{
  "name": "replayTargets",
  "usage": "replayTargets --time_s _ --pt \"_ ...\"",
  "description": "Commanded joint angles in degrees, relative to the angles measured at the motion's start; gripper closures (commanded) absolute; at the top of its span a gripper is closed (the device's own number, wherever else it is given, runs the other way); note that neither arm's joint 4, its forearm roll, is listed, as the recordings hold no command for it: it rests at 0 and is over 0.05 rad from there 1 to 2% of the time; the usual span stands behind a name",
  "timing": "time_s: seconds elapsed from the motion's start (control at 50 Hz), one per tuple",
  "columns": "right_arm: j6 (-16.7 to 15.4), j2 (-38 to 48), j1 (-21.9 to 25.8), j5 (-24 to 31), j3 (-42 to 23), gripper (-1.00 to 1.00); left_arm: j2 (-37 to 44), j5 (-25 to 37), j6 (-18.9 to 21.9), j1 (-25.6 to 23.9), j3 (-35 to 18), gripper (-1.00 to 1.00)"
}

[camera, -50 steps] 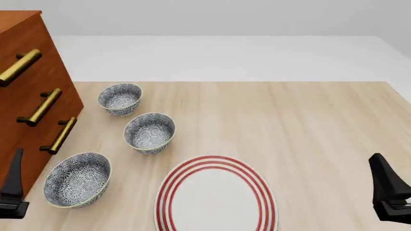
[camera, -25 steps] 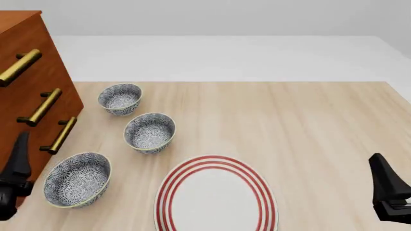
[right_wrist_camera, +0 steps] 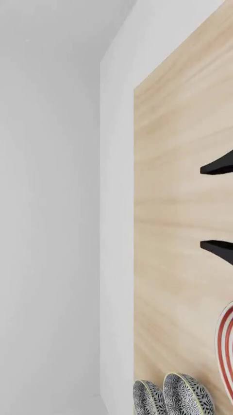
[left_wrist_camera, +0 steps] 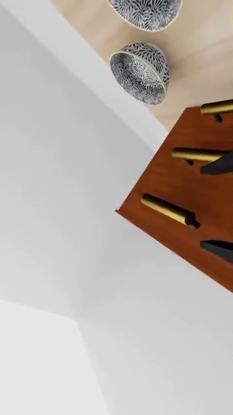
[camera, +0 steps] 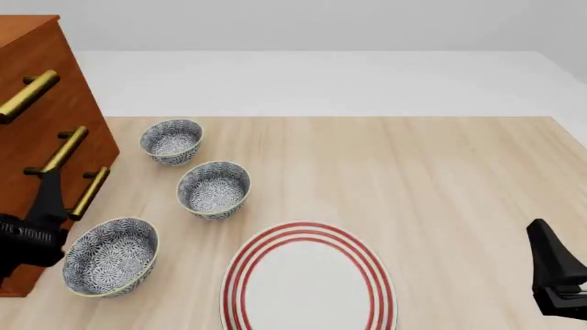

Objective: Open the top drawer of the cabinet.

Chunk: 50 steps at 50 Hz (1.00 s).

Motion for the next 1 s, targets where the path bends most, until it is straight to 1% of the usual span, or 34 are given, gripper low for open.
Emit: replayTargets --time_s 0.02,0.12,0.24,0.26,0.3,0.4,0.56,0.58,1.0 --pt "0.0 -0.01 0.01 0.0 0.0 -1.0 6.56 -5.58 1.86 1.69 0.01 -1.0" --pt "0.0 -0.01 -0.01 0.0 0.0 -1.0 6.37 -5.58 2.41 2.23 0.01 -1.0" --pt "0.0 0.0 0.0 0.0 0.0 -1.0 5.56 -5.58 3.89 2.92 0.01 -1.0" --pt "0.0 -0.01 -0.01 0.0 0.0 -1.0 5.36 -5.58 4.65 2.91 0.01 -1.0" --pt "-0.01 -0.01 0.0 0.0 0.0 -1.0 5.32 -5.58 4.44 3.1 0.01 -1.0" --pt "-0.01 -0.01 0.0 0.0 0.0 -1.0 4.52 -5.58 5.68 3.49 0.01 -1.0" --pt "-0.01 0.01 0.0 0.0 0.0 -1.0 4.67 -5.58 7.92 3.13 0.0 -1.0" --pt "0.01 -0.01 0.0 0.0 0.0 -1.0 4.61 -5.58 9.54 3.25 0.0 -1.0" --pt "-0.01 0.0 0.0 0.0 0.0 -1.0 5.38 -5.58 11.02 3.61 -0.02 -1.0"
